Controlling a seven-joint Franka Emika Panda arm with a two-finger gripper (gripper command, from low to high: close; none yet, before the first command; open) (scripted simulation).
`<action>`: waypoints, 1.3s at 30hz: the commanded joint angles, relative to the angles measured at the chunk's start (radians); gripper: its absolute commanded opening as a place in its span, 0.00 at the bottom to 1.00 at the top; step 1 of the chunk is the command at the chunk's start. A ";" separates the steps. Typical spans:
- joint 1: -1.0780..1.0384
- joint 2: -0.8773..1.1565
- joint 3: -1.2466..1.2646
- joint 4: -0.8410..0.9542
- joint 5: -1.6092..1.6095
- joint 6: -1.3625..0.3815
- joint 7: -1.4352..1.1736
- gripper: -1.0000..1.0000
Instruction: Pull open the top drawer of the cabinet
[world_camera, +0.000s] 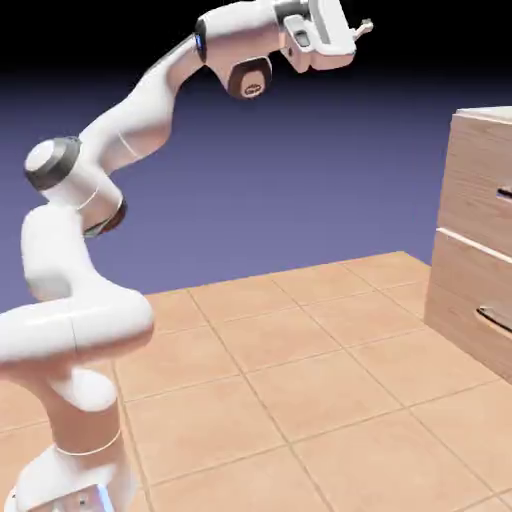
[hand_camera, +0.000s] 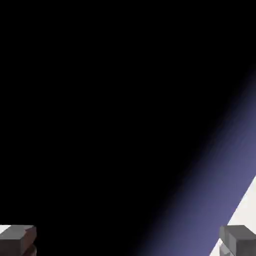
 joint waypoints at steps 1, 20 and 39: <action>-0.036 -0.015 0.021 0.023 0.044 -0.006 0.006 1.00; -0.699 -0.294 0.414 0.447 0.852 -0.126 0.120 1.00; -0.894 -0.305 0.386 0.776 0.812 0.005 0.228 0.00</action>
